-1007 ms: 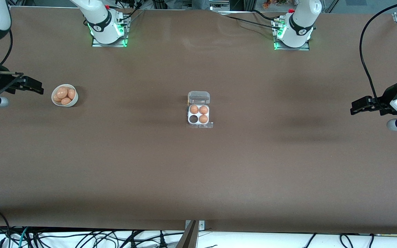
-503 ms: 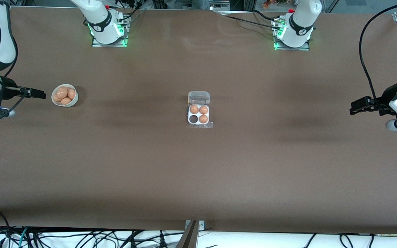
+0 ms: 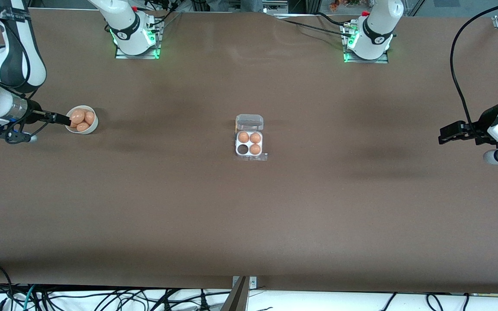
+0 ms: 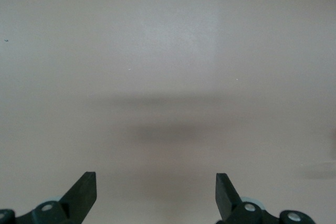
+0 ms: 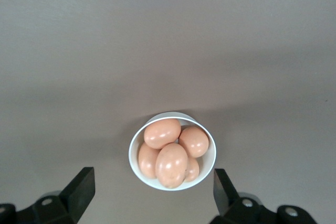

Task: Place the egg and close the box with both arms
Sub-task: 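Reach the right gripper over the white bowl of eggs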

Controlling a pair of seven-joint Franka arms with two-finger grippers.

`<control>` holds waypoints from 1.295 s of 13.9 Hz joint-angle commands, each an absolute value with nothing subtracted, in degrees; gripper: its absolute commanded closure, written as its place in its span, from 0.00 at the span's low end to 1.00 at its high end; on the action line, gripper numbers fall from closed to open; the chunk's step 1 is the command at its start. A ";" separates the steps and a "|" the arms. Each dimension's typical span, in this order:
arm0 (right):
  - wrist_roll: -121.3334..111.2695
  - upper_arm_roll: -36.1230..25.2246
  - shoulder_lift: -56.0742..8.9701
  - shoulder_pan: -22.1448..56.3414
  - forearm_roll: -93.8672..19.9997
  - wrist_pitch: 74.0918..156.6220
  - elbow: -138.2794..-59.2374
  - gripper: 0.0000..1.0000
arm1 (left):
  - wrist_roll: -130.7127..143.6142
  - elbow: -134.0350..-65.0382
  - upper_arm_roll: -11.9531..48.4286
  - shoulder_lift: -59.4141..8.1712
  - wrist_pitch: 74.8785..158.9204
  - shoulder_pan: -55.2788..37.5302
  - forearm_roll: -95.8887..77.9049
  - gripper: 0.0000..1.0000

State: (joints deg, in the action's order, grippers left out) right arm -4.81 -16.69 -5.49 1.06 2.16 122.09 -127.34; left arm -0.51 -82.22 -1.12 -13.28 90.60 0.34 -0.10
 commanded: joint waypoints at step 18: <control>0.26 -18.11 -12.30 1.05 2.72 127.36 -133.59 0.00 | -1.06 -81.65 -0.79 -13.36 89.82 0.35 -1.05 0.00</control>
State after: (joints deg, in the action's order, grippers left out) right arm -0.44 -18.00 -12.18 1.06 2.16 128.46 -133.33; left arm -0.51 -82.27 -0.99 -13.38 90.42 0.33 -0.10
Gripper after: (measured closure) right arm 0.000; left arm 0.000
